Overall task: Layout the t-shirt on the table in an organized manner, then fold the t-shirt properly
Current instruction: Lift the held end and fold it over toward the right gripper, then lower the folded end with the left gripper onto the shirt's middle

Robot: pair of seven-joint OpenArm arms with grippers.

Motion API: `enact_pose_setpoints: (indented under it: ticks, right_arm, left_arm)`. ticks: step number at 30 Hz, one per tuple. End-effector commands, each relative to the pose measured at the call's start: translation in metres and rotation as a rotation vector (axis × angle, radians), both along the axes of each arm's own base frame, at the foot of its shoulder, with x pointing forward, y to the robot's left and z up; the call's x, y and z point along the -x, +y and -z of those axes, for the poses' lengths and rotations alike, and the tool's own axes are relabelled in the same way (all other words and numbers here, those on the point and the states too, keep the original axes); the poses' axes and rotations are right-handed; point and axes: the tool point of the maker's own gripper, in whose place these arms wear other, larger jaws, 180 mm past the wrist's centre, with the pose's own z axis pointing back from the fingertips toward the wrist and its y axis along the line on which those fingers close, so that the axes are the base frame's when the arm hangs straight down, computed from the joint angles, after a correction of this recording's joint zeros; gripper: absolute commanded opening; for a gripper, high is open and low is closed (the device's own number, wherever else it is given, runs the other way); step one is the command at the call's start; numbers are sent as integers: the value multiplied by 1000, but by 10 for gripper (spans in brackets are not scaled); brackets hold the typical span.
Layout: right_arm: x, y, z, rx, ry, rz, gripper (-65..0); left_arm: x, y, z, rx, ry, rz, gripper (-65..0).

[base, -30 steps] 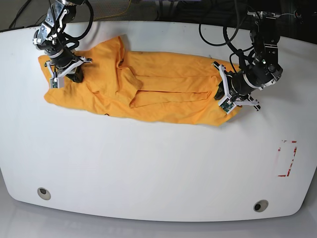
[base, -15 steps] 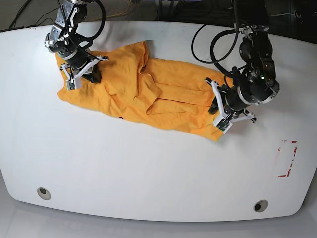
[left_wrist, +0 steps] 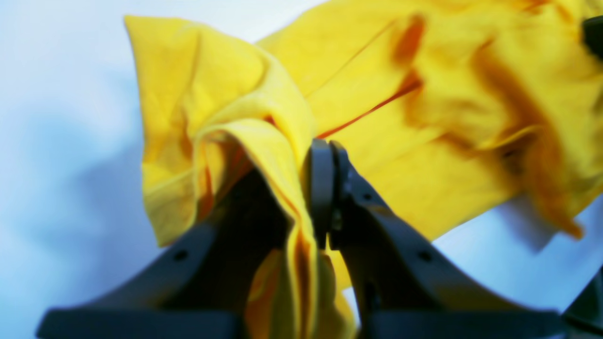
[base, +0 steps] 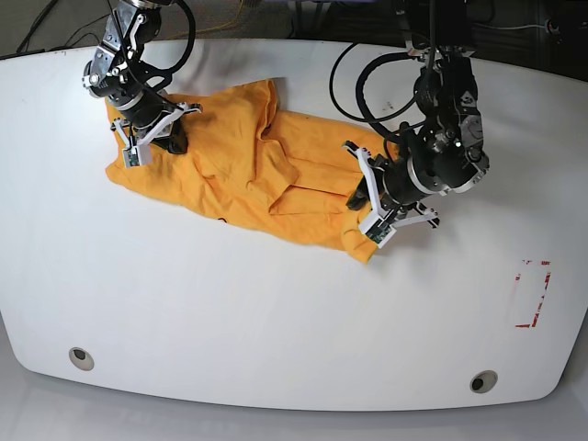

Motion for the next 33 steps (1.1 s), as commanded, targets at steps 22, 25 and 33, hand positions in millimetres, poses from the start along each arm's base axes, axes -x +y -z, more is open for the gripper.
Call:
enact_pose_setpoints:
  ticks: [22,25,33]
  right_arm:
    - [14,-5,12,50,88,-25,-650]
    - [14,-5,12,50,88,-25,-650]
    - [14,-5,12,50,88,-25,-650]
  left_arm:
    - [11,-84,3,153,18,174,-619]
    - [12,-94,3,178,12,198,-619]
    - [22,-121,11,228,25,261,-619]
